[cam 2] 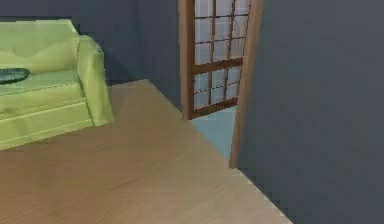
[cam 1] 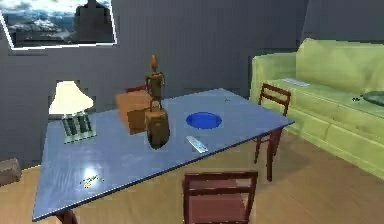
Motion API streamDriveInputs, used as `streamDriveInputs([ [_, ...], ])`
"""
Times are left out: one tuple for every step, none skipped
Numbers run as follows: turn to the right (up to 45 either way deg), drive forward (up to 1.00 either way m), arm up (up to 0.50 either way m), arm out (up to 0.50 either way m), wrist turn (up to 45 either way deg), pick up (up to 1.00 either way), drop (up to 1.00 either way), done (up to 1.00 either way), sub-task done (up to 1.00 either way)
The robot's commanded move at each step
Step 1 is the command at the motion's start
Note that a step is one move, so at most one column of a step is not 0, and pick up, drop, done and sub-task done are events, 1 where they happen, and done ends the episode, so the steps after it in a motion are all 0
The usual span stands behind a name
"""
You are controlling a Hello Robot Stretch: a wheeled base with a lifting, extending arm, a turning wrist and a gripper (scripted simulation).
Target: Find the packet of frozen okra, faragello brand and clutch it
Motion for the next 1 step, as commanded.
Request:
streamDriveInputs([
  [-45.0, 0.00, 0.00, 0.00, 0.0, 0.00, 0.00, 0.00, 0.00],
])
